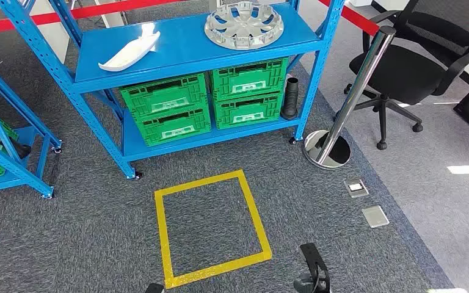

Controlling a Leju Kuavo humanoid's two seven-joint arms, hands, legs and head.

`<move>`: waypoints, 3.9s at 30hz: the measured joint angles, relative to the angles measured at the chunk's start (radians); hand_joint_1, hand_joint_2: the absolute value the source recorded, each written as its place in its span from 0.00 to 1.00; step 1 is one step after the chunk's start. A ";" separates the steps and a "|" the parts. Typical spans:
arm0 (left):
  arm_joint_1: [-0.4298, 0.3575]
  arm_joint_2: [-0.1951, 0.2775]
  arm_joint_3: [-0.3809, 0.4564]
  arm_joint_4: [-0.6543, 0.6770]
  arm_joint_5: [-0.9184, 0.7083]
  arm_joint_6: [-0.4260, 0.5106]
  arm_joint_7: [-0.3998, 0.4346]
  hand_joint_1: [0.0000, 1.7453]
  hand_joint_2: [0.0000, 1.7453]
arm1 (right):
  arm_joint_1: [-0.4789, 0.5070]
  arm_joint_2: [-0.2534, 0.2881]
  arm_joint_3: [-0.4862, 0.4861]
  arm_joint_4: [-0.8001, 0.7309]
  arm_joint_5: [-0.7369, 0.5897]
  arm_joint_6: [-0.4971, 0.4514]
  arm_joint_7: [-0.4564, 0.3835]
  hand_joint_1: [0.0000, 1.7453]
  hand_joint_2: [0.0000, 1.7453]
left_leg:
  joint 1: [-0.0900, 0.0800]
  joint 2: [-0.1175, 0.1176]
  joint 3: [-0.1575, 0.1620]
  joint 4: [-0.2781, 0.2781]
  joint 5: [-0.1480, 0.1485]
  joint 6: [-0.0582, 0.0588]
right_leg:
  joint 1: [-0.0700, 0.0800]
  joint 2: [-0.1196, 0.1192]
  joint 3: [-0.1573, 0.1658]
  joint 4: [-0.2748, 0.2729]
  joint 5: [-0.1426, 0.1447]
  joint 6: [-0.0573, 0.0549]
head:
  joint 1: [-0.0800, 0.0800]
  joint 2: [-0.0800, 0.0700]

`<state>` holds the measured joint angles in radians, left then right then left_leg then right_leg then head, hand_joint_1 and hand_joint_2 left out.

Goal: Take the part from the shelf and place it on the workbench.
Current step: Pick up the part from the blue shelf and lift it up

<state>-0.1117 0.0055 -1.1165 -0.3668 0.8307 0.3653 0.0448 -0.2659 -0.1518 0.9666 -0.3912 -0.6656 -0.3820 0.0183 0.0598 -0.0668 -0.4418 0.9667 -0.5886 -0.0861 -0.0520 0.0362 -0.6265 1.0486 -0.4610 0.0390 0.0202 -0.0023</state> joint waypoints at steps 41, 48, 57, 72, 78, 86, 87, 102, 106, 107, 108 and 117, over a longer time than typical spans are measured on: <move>-0.069 0.010 -0.146 0.011 -0.114 -0.174 0.007 0.00 1.00 | -0.386 -0.229 -0.123 -0.537 1.219 -0.021 0.409 1.00 1.00 | 0.000 0.000 0.000 0.003 0.001 0.002 | 0.000 0.000 0.002 0.000 0.002 0.003 | 0.000 0.000; -0.083 0.008 -0.161 0.012 -0.229 -0.138 -0.012 0.00 1.00 | -0.426 -0.229 -0.136 -0.592 1.293 -0.005 0.424 1.00 1.00 | 0.000 0.000 -0.001 0.003 0.001 0.002 | 0.000 0.000 0.002 0.000 0.002 0.003 | 0.000 0.000; -0.084 0.007 -0.166 0.015 -0.212 -0.178 -0.017 0.00 1.00 | -0.427 -0.230 -0.146 -0.629 1.318 0.014 0.439 1.00 1.00 | 0.000 0.000 -0.001 0.003 0.001 0.002 | 0.000 0.000 0.002 0.000 0.002 0.003 | 0.000 0.000; -0.085 0.011 -0.165 0.018 -0.213 -0.210 -0.018 0.00 1.00 | -0.424 -0.233 -0.152 -0.646 1.322 0.024 0.442 1.00 1.00 | -0.013 0.007 0.027 -0.036 0.022 0.065 | -0.012 -0.020 -0.041 0.055 0.016 0.031 | 0.007 0.000; -0.079 0.008 -0.164 0.019 -0.214 -0.211 -0.019 0.00 1.00 | -0.417 -0.235 -0.155 -0.649 1.322 0.027 0.442 1.00 1.00 | -0.005 0.005 0.066 -0.031 -0.014 0.052 | -0.008 -0.028 -0.137 0.134 0.044 0.038 | 0.016 0.000; -0.085 0.007 -0.164 0.023 -0.216 -0.211 -0.018 0.00 1.00 | -0.402 -0.239 -0.160 -0.656 1.323 0.028 0.441 1.00 1.00 | 0.002 0.023 0.029 0.070 -0.040 0.000 | 0.005 -0.026 -0.096 0.048 0.030 -0.030 | 0.013 0.000; -0.086 0.006 -0.164 0.023 -0.216 -0.211 -0.018 0.00 1.00 | -0.401 -0.240 -0.161 -0.657 1.324 0.028 0.441 1.00 1.00 | -0.001 0.036 -0.019 0.142 -0.038 0.002 | 0.008 -0.027 -0.085 0.043 0.025 -0.034 | 0.008 0.000; -0.086 0.010 -0.163 0.027 -0.250 -0.188 -0.024 0.00 1.00 | -0.390 -0.238 -0.163 -0.662 1.325 0.031 0.431 1.00 1.00 | -0.092 0.060 -0.209 0.077 0.132 0.096 | 0.049 -0.041 0.036 0.009 -0.051 -0.051 | 0.001 0.000; -0.086 0.008 -0.161 0.027 -0.256 -0.185 -0.017 0.00 1.00 | -0.396 -0.238 -0.164 -0.662 1.326 0.035 0.431 1.00 1.00 | -0.089 0.058 -0.208 0.077 0.129 0.101 | 0.052 -0.043 0.042 0.000 -0.051 -0.048 | 0.002 0.000; -0.086 0.007 -0.161 0.027 -0.257 -0.183 -0.014 0.00 1.00 | -0.397 -0.238 -0.164 -0.662 1.326 0.036 0.431 1.00 1.00 | -0.088 0.058 -0.208 0.077 0.129 0.102 | 0.052 -0.043 0.043 -0.002 -0.051 -0.047 | 0.002 0.000; -0.086 0.006 -0.160 0.027 -0.258 -0.181 -0.011 0.00 1.00 | -0.397 -0.238 -0.164 -0.662 1.326 0.036 0.431 1.00 1.00 | -0.088 0.058 -0.208 0.077 0.128 0.102 | 0.052 -0.043 0.044 -0.003 -0.051 -0.047 | 0.002 0.000; -0.086 0.006 -0.156 0.027 -0.272 -0.160 0.002 0.00 1.00 | -0.394 -0.238 -0.165 -0.663 1.326 0.040 0.432 1.00 1.00 | -0.087 0.057 -0.206 0.077 0.128 0.103 | 0.053 -0.043 0.046 -0.005 -0.050 -0.045 | 0.001 0.000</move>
<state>-0.1975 0.0118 -1.2726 -0.3395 0.5585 0.2049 0.0468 -0.6594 -0.3902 0.8018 -1.0542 0.6600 -0.3424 0.4501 -0.0275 -0.0097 -0.6481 1.0438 -0.4608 0.0170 0.0011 -0.0072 -0.5810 1.0436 -0.5110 -0.0057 0.0215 -0.0023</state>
